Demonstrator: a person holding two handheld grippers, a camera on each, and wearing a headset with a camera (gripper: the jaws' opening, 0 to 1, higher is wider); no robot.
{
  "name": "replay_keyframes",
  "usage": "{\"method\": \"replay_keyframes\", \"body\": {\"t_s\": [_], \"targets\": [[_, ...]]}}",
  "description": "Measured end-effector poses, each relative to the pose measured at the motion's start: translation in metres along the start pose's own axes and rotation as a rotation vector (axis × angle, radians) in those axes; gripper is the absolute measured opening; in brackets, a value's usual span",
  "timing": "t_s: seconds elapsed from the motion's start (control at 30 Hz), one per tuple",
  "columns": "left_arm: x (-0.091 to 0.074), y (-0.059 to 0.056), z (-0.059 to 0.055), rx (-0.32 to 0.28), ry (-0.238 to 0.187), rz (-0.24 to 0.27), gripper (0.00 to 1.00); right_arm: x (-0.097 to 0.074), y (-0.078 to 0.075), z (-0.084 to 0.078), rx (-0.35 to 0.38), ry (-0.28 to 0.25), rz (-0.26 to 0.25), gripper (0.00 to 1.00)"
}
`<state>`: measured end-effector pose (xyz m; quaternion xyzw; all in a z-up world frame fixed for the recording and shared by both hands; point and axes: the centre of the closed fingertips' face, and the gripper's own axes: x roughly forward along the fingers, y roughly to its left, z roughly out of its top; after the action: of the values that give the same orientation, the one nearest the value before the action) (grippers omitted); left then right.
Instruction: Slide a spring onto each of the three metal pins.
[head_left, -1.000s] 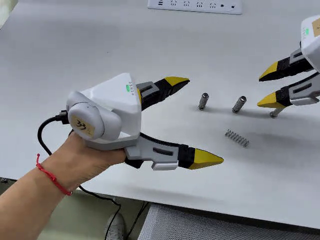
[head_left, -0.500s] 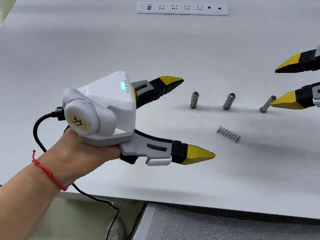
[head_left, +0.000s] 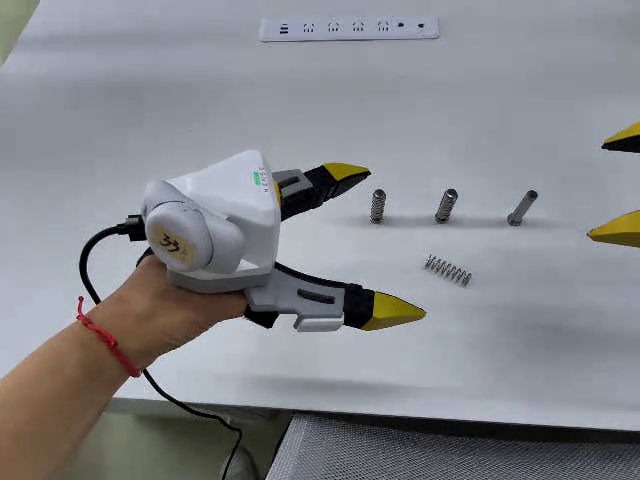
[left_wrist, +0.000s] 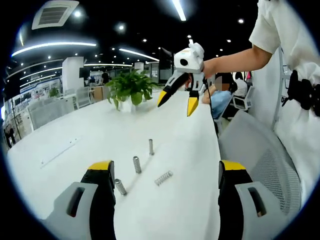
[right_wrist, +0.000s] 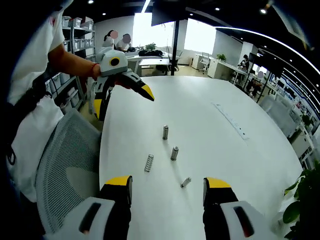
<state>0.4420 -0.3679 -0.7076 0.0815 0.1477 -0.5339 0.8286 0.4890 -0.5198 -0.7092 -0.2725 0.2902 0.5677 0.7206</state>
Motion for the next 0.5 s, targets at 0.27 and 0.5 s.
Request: {"method": "replay_keyframes", "body": {"t_s": [0.27, 0.5], "targets": [[0.011, 0.000, -0.016, 0.059, 0.092, -0.045, 0.74, -0.019, 0.011, -0.023, 0.043, -0.055, -0.016, 0.67], [0.036, 0.002, -0.031, 0.113, 0.169, -0.109, 0.64, -0.029, 0.019, -0.044, 0.077, -0.089, -0.015, 0.77]]}}
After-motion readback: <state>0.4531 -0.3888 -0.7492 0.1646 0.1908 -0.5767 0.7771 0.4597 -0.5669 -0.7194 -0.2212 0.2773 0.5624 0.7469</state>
